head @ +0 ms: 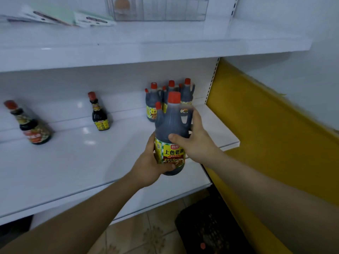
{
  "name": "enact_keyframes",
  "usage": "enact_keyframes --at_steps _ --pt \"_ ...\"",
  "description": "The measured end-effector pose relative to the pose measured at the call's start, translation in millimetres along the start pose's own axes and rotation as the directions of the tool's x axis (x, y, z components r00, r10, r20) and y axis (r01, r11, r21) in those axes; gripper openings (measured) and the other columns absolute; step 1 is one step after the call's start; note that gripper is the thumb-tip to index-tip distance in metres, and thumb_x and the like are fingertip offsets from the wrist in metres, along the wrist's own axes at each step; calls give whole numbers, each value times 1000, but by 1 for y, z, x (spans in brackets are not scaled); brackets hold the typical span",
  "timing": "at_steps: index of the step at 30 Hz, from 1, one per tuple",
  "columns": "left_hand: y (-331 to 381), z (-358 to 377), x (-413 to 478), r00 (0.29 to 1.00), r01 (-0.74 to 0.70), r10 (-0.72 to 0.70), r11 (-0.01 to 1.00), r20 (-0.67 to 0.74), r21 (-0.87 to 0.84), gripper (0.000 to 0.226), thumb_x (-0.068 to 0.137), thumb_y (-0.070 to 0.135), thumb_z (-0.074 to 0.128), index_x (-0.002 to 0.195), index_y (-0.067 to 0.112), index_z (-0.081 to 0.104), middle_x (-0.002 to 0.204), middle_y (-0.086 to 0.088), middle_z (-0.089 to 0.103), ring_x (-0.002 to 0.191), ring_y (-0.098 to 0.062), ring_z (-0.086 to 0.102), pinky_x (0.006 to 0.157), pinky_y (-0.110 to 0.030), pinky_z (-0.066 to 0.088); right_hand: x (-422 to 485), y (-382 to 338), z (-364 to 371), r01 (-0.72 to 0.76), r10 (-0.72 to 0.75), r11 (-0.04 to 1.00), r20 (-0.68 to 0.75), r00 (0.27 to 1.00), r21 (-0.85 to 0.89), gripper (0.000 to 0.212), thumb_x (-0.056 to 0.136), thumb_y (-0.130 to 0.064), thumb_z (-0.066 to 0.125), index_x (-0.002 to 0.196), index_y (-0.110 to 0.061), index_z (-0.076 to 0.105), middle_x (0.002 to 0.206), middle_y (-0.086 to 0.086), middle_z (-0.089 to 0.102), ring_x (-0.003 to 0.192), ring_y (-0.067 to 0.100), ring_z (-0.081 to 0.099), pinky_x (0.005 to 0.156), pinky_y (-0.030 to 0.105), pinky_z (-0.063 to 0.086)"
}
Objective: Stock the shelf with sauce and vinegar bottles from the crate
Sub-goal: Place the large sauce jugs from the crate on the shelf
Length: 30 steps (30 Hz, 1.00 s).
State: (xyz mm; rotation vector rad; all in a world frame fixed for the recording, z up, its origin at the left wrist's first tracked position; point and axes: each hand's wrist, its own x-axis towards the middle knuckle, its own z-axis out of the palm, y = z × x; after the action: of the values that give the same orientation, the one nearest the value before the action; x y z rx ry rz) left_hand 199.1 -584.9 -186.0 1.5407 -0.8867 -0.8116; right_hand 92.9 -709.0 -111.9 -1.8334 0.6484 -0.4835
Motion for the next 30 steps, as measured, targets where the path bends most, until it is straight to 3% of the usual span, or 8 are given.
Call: enact_keyframes --at_steps 3,6,11,14,20,25,30 --pt "-34 0 33 996 43 -42 999 -77 21 90 56 18 82 127 41 32 108 17 64 102 -8 63 80 -29 55 37 38 9 9 -10 1000 62 998 22 91 82 -16 74 147 -36 13 149 -1 37 132 24 44 101 50 47" --pt "-72 5 68 989 87 -83 996 -125 23 89 53 22 82 121 45 31 112 13 62 103 -9 62 84 -34 55 75 80 15 17 -19 1000 100 995 25 92 82 -15 73 148 -33 12 150 -3 33 134 21 41 105 48 44" --pt "-122 9 123 974 68 -51 995 -219 72 90 58 14 86 113 57 29 111 20 59 102 -2 61 82 -26 53 128 136 20 88 -91 996 102 991 32 84 80 -13 74 143 -31 22 138 -15 36 128 15 43 100 47 48" --pt "-142 10 147 966 31 -3 994 -258 103 91 61 7 85 117 50 28 110 23 56 96 9 59 75 -15 52 153 159 23 126 -129 991 101 986 34 84 79 -14 75 143 -31 23 131 -17 40 125 14 46 98 46 50" --pt "-162 8 179 949 -73 83 996 -305 45 83 65 -17 73 113 38 34 106 18 51 86 17 58 56 -11 50 190 185 34 170 -173 984 87 981 47 92 80 -16 74 147 -35 14 118 -27 40 102 -9 47 84 16 44" --pt "-170 4 196 937 -121 143 989 -319 88 84 67 -19 71 118 33 28 105 19 48 84 24 54 56 -1 44 209 193 39 189 -195 980 94 976 69 93 82 -17 73 148 -36 10 130 -14 35 118 7 42 96 30 44" --pt "-177 -13 220 938 -122 159 983 -307 136 91 70 -13 72 135 24 21 109 20 49 89 22 54 63 -3 45 232 193 44 185 -192 980 102 976 68 92 82 -16 73 148 -34 12 132 -12 39 123 11 43 104 41 43"
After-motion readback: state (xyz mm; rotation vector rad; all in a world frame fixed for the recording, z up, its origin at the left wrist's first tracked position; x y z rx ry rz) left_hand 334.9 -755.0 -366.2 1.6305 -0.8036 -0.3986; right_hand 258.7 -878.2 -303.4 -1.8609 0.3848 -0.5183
